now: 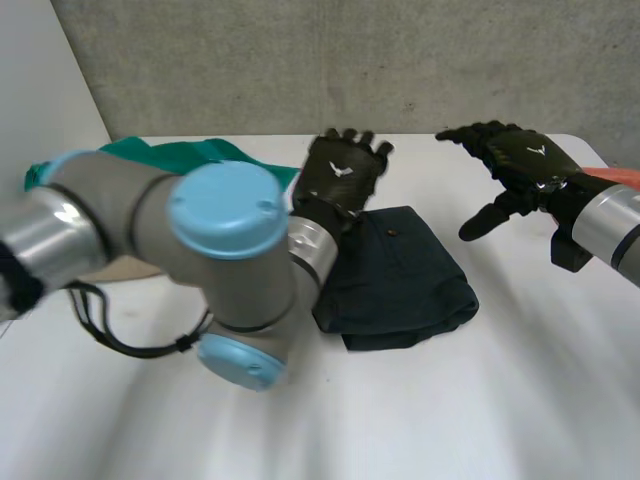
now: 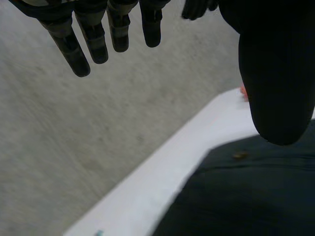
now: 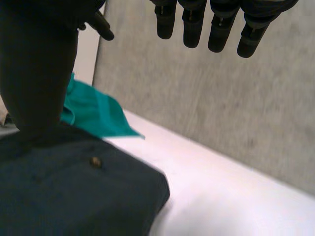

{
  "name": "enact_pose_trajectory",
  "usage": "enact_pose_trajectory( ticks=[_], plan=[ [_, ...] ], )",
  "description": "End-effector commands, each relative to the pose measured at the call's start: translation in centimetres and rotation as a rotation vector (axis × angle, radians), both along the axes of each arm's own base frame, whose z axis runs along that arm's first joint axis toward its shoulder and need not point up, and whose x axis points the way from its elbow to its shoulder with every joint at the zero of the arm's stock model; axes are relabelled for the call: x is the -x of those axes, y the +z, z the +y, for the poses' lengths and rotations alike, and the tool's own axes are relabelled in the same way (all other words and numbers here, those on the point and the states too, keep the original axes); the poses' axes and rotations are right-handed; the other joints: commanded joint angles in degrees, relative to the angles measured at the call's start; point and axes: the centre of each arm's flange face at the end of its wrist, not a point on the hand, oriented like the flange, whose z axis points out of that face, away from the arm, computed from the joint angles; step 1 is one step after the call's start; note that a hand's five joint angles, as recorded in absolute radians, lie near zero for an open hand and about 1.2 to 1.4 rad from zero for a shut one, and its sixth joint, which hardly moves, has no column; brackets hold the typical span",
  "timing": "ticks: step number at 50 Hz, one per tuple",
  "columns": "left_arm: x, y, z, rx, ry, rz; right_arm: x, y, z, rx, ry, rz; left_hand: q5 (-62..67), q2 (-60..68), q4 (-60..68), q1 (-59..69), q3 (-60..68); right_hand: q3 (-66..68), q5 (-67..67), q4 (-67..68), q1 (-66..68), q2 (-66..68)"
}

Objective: Fold the laundry.

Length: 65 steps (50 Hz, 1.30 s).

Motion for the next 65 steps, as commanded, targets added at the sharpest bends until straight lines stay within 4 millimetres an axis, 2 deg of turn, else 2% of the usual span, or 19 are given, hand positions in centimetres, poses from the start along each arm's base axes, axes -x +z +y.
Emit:
enact_pose_trajectory(
  ticks=[1, 8, 9, 13, 16, 19, 23, 27, 31, 32, 34, 35, 40, 42, 45, 48, 51, 57, 65],
  plan=[
    [1.5, -3.0, 0.0, -0.101, 0.053, -0.026, -1.0, -3.1, -2.5, -0.141, 0.047, 0.147, 0.1, 1.0, 1.2, 1.8, 0.6, -2.3, -3.0, -2.1, -3.1, -2.3],
    [0.9, -6.7, 0.0, -0.192, 0.068, -0.138, -2.8, -7.4, -2.6, -0.207, 0.114, 0.246, 0.4, 1.4, 1.5, 2.2, 0.9, -2.3, -3.0, -2.1, -3.1, -2.3],
    [0.5, -7.7, 0.2, -0.227, 0.072, -0.179, -2.8, -7.9, -2.7, -0.212, 0.114, 0.256, 0.1, 1.0, 1.2, 1.8, 0.6, -2.3, -3.0, -2.1, -3.1, -2.3],
    [-0.2, -9.3, 0.4, -0.289, 0.083, -0.248, -2.7, -10.4, -3.3, -0.21, 0.1, 0.333, -0.4, 0.5, 0.7, 1.3, 0.1, -2.3, -3.0, -2.1, -3.1, -2.3],
    [-0.6, -9.6, 0.3, -0.306, 0.091, -0.268, -2.6, -11.7, -3.5, -0.176, 0.1, 0.42, -0.4, 0.5, 0.7, 1.3, 0.1, -2.3, -3.0, -2.1, -3.1, -2.3],
    [-1.1, -9.4, -0.4, -0.311, 0.109, -0.269, -2.4, -12.0, -3.8, -0.137, 0.095, 0.483, -0.3, 0.7, 0.9, 1.5, 0.2, -2.3, -3.0, -2.1, -3.1, -2.3],
    [-1.3, -8.6, -0.8, -0.306, 0.115, -0.259, -2.2, -11.0, -4.2, -0.077, 0.063, 0.535, -0.1, 0.9, 1.0, 1.6, 0.4, -2.3, -3.0, -2.1, -3.1, -2.3],
    [-1.2, -6.6, -0.6, -0.287, 0.09, -0.225, -2.8, -7.9, -3.6, 0.012, 0.054, 0.516, -0.8, 0.2, 0.4, 1.0, -0.3, -2.3, -3.0, -2.1, -3.1, -2.3],
    [-0.8, -3.5, 0.2, -0.252, 0.021, -0.163, -3.3, -6.4, -2.4, 0.093, 0.052, 0.502, -1.1, -0.1, 0.0, 0.6, -0.6, -2.3, -3.0, -2.1, -3.1, -2.3],
    [-0.7, -1.6, 0.6, -0.229, -0.015, -0.122, -3.3, -6.2, -2.2, 0.109, 0.048, 0.498, -1.3, -0.3, -0.1, 0.5, -0.8, -2.3, -3.0, -2.1, -3.1, -2.3],
    [-0.9, 0.9, 0.8, -0.194, -0.052, -0.065, -3.1, -6.0, -1.3, 0.155, 0.032, 0.492, -1.1, -0.2, 0.0, 0.6, -0.6, -2.3, -3.0, -2.1, -3.1, -2.3],
    [-1.0, 3.2, 1.1, -0.154, -0.093, -0.009, -3.0, -6.1, -0.8, 0.166, 0.03, 0.49, -0.8, 0.2, 0.4, 1.0, -0.3, -2.3, -3.0, -2.1, -3.1, -2.3],
    [-1.7, 7.1, 1.4, -0.085, -0.212, 0.087, -2.4, -6.8, 2.1, 0.237, 0.019, 0.474, 0.4, 1.4, 1.5, 2.1, 0.9, -2.3, -3.0, -2.1, -3.1, -2.3],
    [-1.8, 8.0, 1.8, -0.08, -0.288, 0.1, -2.2, -8.2, 3.9, 0.251, 0.028, 0.47, 0.6, 1.5, 1.7, 2.3, 1.1, -2.3, -3.0, -2.1, -3.1, -2.3],
    [-1.8, 8.5, 2.6, -0.107, -0.387, 0.101, -2.1, -10.1, 5.9, 0.267, 0.067, 0.466, 0.7, 1.7, 1.9, 2.5, 1.2, -2.3, -3.0, -2.1, -3.1, -2.3],
    [-1.9, 8.1, 3.2, -0.15, -0.435, 0.09, -2.2, -11.6, 7.3, 0.275, 0.115, 0.45, 0.7, 1.7, 1.9, 2.5, 1.2, -2.3, -3.0, -2.1, -3.1, -2.3],
    [-1.9, 7.7, 3.5, -0.179, -0.459, 0.079, -2.4, -11.8, 7.6, 0.297, 0.14, 0.437, 0.6, 1.5, 1.7, 2.3, 1.1, -2.3, -3.0, -2.1, -3.1, -2.3],
    [-1.9, 6.7, 3.4, -0.204, -0.455, 0.066, -2.9, -13.7, 6.6, 0.296, 0.159, 0.446, 0.1, 1.0, 1.2, 1.8, 0.6, -2.3, -3.0, -2.1, -3.1, -2.3],
    [-1.8, 6.3, 3.3, -0.209, -0.45, 0.063, -3.4, -14.8, 5.0, 0.357, 0.166, 0.485, -0.3, 0.7, 0.9, 1.5, 0.2, -2.0, -2.7, -1.9, -2.9, -2.1]
  ],
)
